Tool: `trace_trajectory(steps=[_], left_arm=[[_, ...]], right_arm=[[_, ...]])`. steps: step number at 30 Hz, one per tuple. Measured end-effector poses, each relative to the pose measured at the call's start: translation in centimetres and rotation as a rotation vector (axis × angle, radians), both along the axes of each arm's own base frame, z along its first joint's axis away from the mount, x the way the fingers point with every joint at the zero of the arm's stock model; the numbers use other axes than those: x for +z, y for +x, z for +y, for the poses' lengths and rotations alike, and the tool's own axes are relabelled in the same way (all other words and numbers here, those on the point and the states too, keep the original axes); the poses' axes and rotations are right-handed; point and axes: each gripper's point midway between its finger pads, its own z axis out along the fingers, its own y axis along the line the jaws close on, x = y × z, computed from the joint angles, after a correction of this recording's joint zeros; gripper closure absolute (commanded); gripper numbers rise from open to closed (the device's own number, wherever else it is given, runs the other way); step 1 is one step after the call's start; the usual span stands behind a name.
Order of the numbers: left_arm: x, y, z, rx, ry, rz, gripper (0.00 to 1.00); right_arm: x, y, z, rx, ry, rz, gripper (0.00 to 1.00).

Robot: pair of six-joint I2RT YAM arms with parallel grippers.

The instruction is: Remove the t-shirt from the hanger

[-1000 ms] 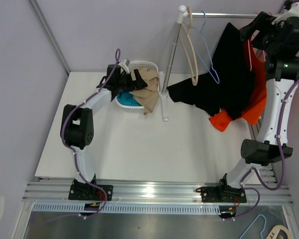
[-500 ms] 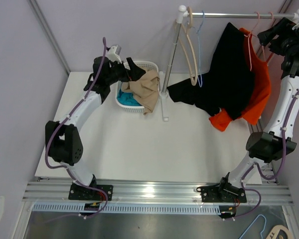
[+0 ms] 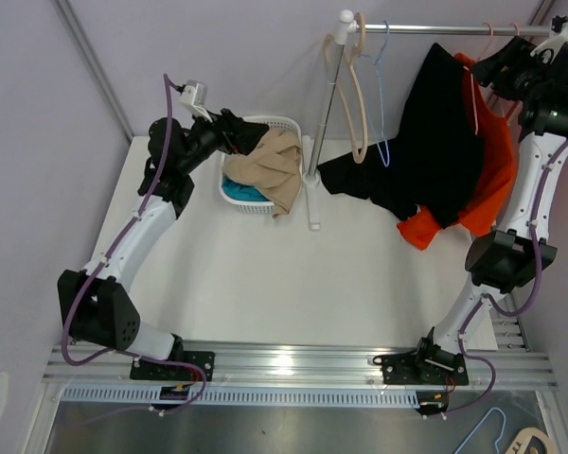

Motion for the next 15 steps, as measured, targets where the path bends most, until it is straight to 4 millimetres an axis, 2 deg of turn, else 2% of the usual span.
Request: trace_trajectory(steps=[4,9,11,12,15], left_arm=[[1.6,-0.6,0.4,0.012,0.01,-0.059,0.0],[2.0,-0.4,0.8,0.039,0.029,-0.092,0.0],[2.0,-0.3,1.0,0.05,0.038,-0.101,0.01],[2.1,-0.2,1.1,0.057,0.04,-0.105,0.01],[2.2,0.0,1.3,0.074,0.05,-0.119,0.0]], right_arm=[[0.6,1.2,1.8,0.03,-0.047,-0.042,0.32],[0.3,3.7,2.9,0.022,-0.1,-0.074,0.34],[-0.5,4.7,3.0,-0.005,-0.129,-0.07,0.43],[-1.0,5.2,3.1,-0.019,-0.146,-0.064,0.51],[-2.1,6.2,3.0,-0.07,-0.193,-0.048,0.6]])
